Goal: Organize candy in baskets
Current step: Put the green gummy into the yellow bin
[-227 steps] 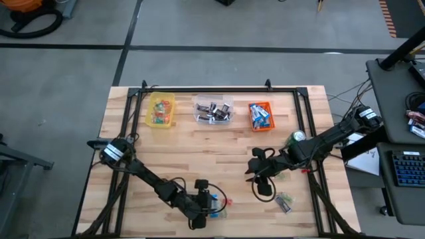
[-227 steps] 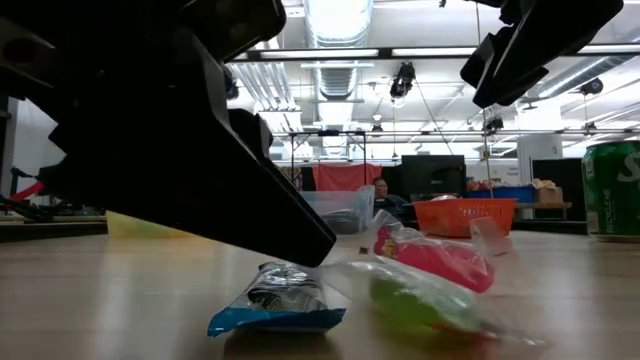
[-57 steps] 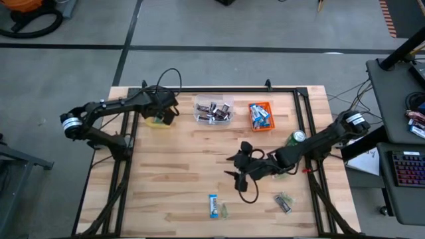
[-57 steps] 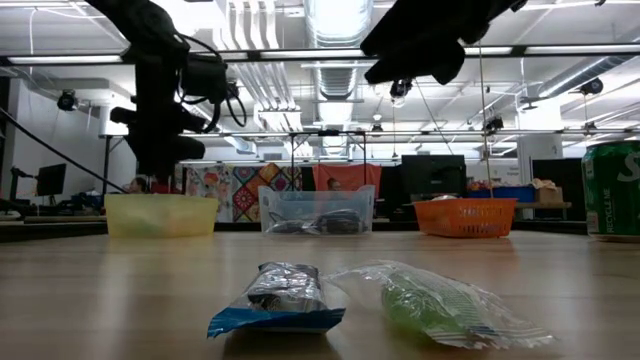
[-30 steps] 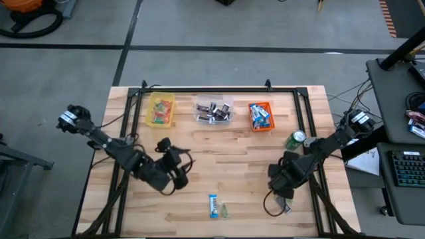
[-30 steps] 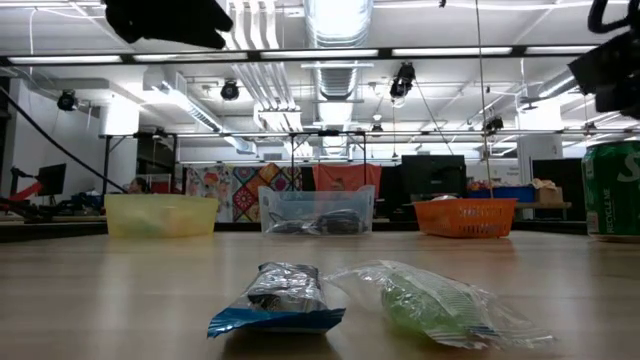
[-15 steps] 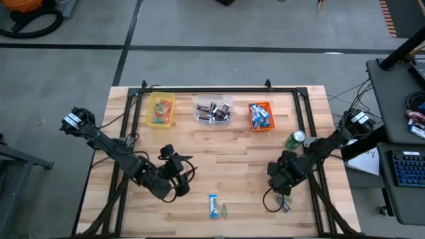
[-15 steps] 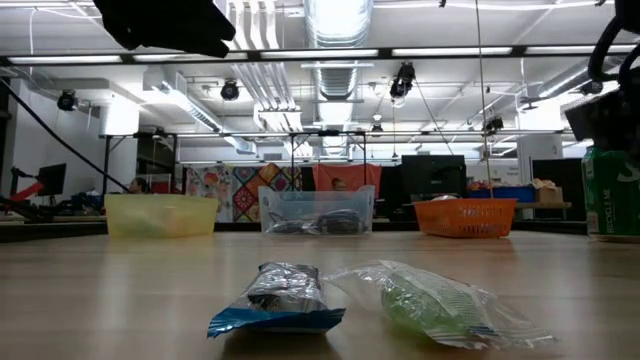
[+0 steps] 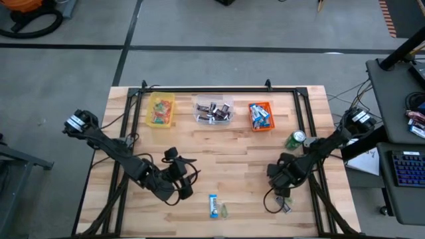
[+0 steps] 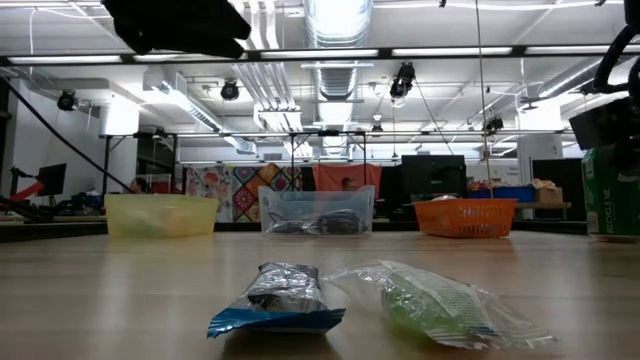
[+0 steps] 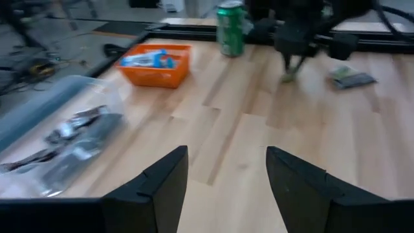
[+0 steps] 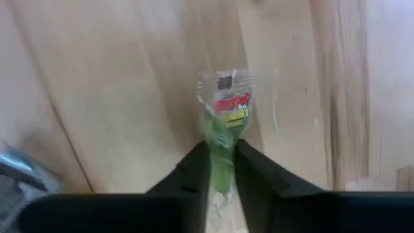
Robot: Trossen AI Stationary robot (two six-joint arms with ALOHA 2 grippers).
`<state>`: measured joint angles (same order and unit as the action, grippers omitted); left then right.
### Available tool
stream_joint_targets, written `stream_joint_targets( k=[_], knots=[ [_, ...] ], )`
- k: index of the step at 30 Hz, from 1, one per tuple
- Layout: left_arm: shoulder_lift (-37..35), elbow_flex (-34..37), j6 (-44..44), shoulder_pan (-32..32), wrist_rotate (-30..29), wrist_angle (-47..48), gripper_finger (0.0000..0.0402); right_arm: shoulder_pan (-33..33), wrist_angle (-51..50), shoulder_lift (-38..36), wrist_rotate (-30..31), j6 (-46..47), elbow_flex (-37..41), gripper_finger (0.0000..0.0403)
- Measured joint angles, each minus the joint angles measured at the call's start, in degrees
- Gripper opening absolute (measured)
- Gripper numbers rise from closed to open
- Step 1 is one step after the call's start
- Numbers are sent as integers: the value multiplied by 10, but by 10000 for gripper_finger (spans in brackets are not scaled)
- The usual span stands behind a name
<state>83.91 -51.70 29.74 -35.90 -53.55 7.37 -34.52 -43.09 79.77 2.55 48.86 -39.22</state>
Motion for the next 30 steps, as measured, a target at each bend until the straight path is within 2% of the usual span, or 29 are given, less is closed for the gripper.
stream_joint_targets(
  k=[3,6,10,13,19,24,30],
  knots=[
    [19,0,-31,0,34,-34,192,1,19,-9,21,-12,-15,21],
    [42,0,-73,0,51,-86,192,1,45,-26,45,-24,-27,15],
    [78,0,-142,0,73,-167,192,10,158,-47,74,-78,-33,13],
    [107,0,-203,0,96,-252,192,21,286,-54,88,-149,-32,13],
    [167,0,-308,2,114,-431,191,39,527,-34,77,-347,-32,13],
    [196,0,-355,7,173,-542,191,54,627,-8,60,-446,-35,12],
    [220,0,-362,29,184,-619,191,67,697,17,19,-509,-36,12]
  ],
)
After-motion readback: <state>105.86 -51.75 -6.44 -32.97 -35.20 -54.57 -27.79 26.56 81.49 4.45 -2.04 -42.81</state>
